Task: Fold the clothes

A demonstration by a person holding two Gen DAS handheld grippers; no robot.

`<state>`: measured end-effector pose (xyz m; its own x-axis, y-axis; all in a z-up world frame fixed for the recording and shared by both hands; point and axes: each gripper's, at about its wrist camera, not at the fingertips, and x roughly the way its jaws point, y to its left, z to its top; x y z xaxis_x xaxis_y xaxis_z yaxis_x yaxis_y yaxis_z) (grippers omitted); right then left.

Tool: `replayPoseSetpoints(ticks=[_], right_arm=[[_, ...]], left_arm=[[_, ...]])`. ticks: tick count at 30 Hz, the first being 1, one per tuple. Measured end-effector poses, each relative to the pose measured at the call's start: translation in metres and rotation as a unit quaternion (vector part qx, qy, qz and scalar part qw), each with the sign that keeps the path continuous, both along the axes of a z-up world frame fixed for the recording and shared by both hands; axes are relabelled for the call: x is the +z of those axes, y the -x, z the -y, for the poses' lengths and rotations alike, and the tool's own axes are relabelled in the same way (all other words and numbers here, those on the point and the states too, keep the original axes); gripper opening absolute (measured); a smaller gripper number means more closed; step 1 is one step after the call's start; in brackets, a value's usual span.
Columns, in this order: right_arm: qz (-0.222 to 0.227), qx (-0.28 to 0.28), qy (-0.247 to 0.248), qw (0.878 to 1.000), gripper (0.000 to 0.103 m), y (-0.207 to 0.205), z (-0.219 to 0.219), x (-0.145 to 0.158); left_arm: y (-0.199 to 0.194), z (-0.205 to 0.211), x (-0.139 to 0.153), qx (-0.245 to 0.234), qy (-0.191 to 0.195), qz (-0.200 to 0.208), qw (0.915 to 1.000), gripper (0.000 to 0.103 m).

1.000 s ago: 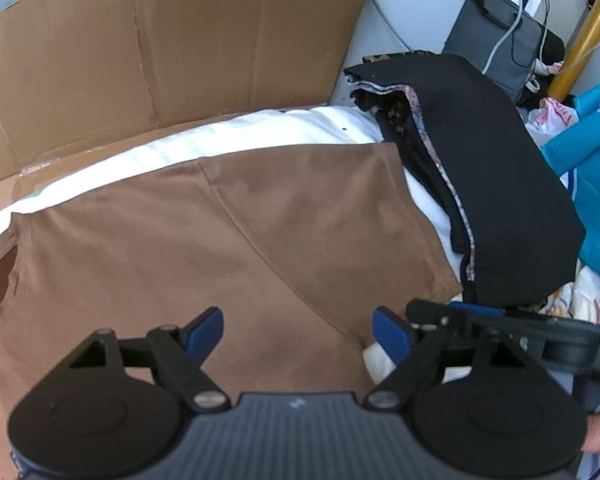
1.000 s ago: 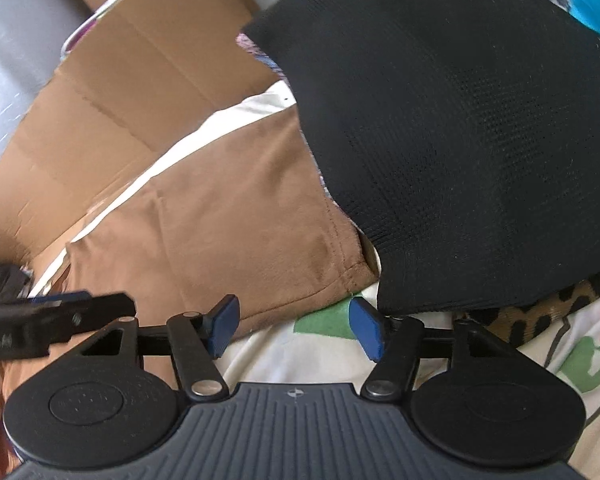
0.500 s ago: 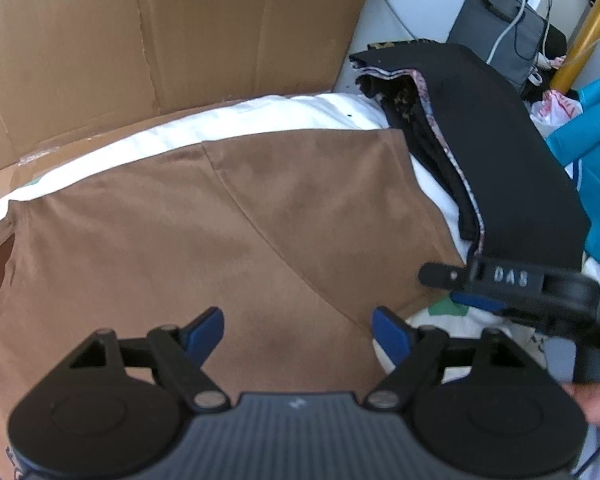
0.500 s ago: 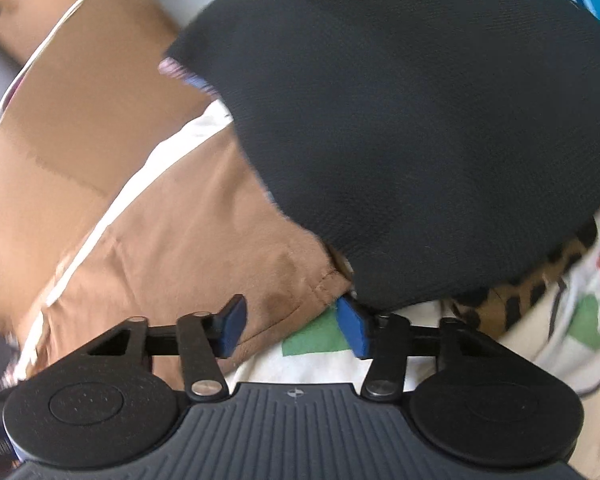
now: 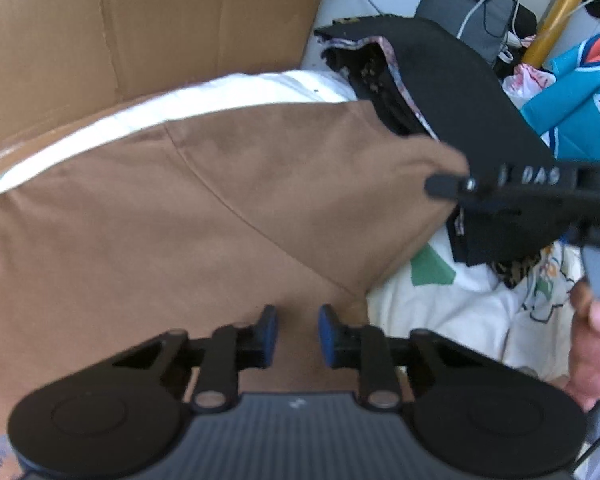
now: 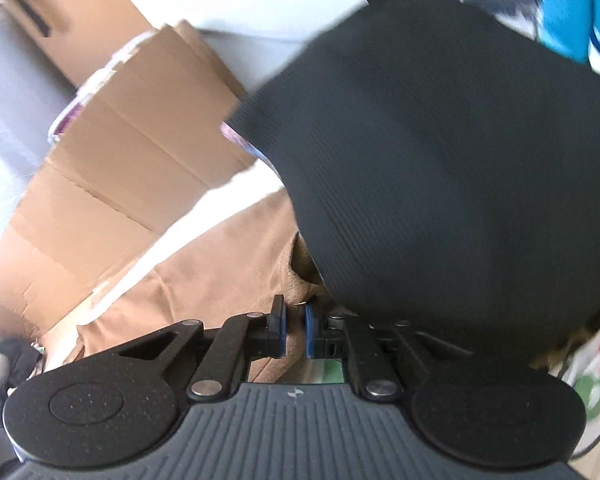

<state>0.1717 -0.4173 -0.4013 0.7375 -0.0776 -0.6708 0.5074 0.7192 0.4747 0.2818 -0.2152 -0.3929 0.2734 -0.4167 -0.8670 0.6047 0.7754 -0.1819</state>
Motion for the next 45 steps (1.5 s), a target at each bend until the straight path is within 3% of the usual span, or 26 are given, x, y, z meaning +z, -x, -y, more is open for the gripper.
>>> replayPoseSetpoints(ticks=[4,7,13,20,25,27,28,29,30,45], right_arm=[[-0.019,0.012,-0.016,1.0,0.014,-0.004,-0.002,-0.007],[-0.038,0.006,-0.033,0.999,0.036,-0.001,-0.004,-0.02],[-0.053,0.001,-0.048,0.997,0.042,0.001,-0.009,-0.039],[-0.036,-0.064,-0.121,0.99,0.043,0.019,-0.008,-0.048],[-0.012,-0.061,-0.12,0.991,0.043,0.011,-0.005,-0.055],[-0.003,-0.058,-0.117,0.991,0.042,0.004,-0.003,-0.054],[-0.002,-0.052,-0.113,0.992,0.03,0.0,-0.002,-0.053],[-0.004,-0.049,-0.107,0.993,0.011,-0.003,-0.002,-0.051],[-0.004,-0.047,-0.106,0.993,0.006,-0.006,-0.001,-0.049],[0.059,0.045,-0.021,0.997,0.003,-0.048,-0.011,0.02]], left_arm=[[0.0,0.004,-0.003,-0.009,-0.003,-0.002,1.0,0.023],[-0.002,0.004,-0.005,-0.009,-0.005,-0.005,0.9999,0.023],[-0.001,0.001,-0.009,-0.006,-0.007,-0.009,0.9999,0.023],[0.001,0.004,-0.008,-0.022,0.0,-0.002,0.9998,0.023],[0.003,0.008,-0.01,-0.03,0.001,0.002,0.9995,0.019],[0.003,0.01,-0.01,-0.034,0.001,0.004,0.9994,0.017],[0.004,0.011,-0.01,-0.038,0.002,0.004,0.9993,0.013],[0.004,0.011,-0.01,-0.042,0.002,0.004,0.9991,0.012],[0.004,0.012,-0.01,-0.046,0.002,0.006,0.9989,0.012],[0.011,0.025,-0.012,-0.062,0.008,0.023,0.9978,0.005]])
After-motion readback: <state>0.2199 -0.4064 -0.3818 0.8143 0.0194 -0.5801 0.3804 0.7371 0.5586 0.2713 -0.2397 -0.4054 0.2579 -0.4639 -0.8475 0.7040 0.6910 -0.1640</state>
